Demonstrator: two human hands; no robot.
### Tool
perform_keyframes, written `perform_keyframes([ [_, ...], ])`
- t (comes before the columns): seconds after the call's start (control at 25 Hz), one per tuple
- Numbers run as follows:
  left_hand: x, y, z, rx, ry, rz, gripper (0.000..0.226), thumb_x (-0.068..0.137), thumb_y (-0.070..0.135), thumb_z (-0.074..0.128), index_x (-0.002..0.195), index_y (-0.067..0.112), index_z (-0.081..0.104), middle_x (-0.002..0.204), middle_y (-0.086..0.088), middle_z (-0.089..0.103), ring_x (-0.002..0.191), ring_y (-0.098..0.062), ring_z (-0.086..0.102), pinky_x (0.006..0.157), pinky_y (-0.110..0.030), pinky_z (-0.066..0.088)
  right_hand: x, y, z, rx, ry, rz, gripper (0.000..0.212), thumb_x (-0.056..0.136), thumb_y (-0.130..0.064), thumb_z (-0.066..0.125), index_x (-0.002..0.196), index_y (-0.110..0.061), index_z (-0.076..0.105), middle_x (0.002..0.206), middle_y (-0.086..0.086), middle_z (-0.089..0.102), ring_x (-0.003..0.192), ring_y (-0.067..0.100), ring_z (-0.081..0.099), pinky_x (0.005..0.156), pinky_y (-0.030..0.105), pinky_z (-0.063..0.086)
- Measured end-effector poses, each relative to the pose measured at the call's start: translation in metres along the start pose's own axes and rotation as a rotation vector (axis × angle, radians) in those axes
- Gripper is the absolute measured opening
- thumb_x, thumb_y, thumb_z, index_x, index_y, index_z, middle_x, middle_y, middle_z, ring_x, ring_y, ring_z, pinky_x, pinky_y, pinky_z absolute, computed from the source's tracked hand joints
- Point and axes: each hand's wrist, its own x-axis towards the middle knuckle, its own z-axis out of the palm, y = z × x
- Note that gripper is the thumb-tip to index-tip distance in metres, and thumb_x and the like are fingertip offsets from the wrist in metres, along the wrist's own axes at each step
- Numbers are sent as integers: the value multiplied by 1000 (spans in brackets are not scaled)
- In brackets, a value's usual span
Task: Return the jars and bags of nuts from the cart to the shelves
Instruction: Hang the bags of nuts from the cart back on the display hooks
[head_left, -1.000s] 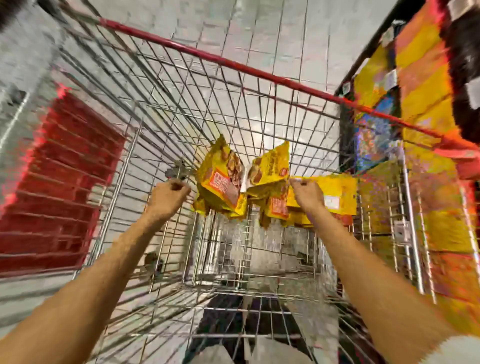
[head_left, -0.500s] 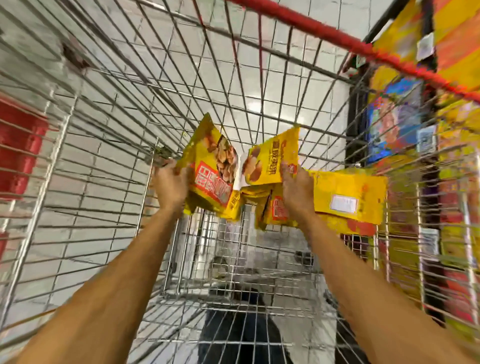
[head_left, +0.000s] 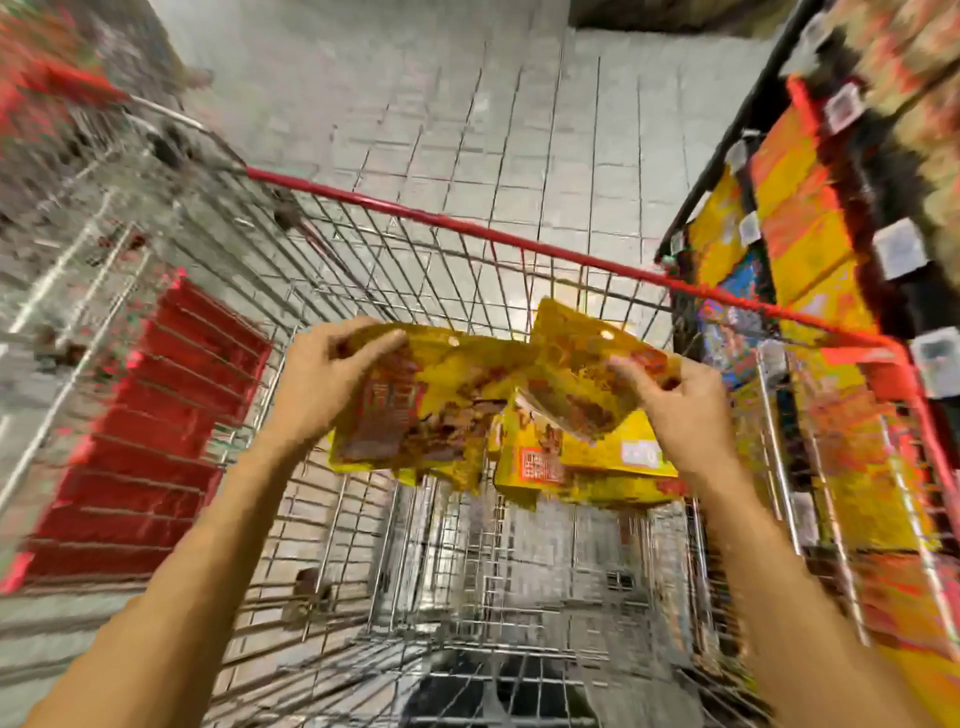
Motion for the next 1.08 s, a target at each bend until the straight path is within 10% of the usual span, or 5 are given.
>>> perform_keyframes([
  [0.24, -16, 107, -13, -436, 40, 211, 30, 88, 18, 62, 58, 22, 64, 47, 17, 59, 49, 8, 55, 53, -7, 42, -98, -64, -80, 155, 442, -132, 23, 89, -15, 60, 68, -26, 58, 52, -27, 61, 53, -16, 52, 56, 8, 43],
  [0.52, -75, 229, 15, -662, -402, 473, 21, 90, 22, 61, 69, 19, 59, 51, 11, 67, 50, -1, 64, 50, -16, 50, -263, -106, -155, 334, 941, -171, 23, 82, -43, 61, 79, -20, 65, 71, -19, 71, 69, 0, 66, 71, 28, 58],
  [1.08, -396, 384, 167, -900, -879, 762, 26, 84, 31, 64, 62, 26, 52, 50, 28, 59, 46, 13, 52, 51, -11, 42, -661, -121, -252, 55, 1592, -102, 15, 84, -33, 64, 73, -31, 73, 71, -10, 73, 66, 5, 70, 54, 19, 53],
])
